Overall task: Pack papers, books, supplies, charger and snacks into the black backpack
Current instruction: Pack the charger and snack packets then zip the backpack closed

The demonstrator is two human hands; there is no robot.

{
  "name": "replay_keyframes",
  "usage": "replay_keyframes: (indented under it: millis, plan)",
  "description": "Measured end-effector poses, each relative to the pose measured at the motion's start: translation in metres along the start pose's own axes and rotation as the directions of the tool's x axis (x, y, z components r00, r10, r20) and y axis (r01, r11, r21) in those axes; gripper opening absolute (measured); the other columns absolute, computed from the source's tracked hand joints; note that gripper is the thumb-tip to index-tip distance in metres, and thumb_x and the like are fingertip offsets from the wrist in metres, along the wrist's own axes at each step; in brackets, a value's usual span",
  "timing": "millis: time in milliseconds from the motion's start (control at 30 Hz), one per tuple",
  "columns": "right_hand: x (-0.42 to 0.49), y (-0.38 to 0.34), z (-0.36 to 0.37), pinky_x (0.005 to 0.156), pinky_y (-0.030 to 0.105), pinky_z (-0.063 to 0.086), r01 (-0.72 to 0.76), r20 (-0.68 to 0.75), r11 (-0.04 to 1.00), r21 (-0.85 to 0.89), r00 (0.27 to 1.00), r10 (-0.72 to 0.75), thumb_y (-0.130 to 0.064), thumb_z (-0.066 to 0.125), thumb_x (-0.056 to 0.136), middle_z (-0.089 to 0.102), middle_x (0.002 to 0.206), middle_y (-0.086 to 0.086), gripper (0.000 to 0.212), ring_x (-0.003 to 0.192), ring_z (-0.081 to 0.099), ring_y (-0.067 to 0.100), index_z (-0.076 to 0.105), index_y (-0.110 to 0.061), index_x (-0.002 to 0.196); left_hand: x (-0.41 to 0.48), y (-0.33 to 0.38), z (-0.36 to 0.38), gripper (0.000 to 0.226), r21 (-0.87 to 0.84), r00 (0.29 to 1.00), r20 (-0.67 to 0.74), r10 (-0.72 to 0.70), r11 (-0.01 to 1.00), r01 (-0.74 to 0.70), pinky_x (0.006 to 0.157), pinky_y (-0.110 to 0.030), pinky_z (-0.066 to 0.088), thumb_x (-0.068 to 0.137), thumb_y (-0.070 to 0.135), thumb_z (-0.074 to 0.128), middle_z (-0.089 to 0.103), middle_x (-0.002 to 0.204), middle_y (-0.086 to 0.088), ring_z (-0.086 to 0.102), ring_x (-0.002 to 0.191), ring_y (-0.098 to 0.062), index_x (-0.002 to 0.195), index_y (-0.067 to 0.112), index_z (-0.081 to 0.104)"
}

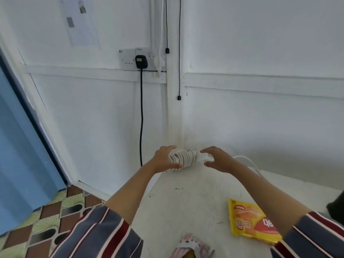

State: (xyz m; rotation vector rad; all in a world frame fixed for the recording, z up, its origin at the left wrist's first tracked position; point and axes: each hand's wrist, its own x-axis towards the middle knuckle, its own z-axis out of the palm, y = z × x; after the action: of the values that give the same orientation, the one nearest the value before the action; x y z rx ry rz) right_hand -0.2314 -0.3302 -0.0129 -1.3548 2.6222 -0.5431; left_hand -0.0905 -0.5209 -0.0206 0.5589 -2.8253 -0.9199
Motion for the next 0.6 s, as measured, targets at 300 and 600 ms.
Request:
replay_keyframes:
  millis: [300,600]
  plan:
    - [0.056,0.004,0.015,0.111,0.037,0.024,-0.006,0.073,0.997,-0.079,0.997,0.011,-0.026,0.065,0.083,0.043,0.142,0.002,0.063,0.133,0.036,0.019,0.038,-0.026,0.140,0.049,-0.030,0.014,0.096,0.017,0.990,0.073,-0.123,0.992,0.122,0.109,-0.043,0.033,0.066,0.048,0.078,0.024,0.148,-0.006,0.034,0.133,-0.028,0.144,0.025,0.027]
    - [0.069,0.016,0.021,0.098,0.038,0.042,-0.109,0.180,0.969,0.222,0.981,0.069,-0.023,0.072,0.066,0.044,0.117,0.002,0.062,0.114,0.044,0.022,0.050,-0.045,0.120,0.057,-0.040,0.019,0.111,-0.128,0.965,0.242,-0.100,0.983,0.134,0.101,-0.040,0.043,0.040,0.060,0.075,0.049,0.132,0.008,0.049,0.119,-0.017,0.139,0.031,0.033]
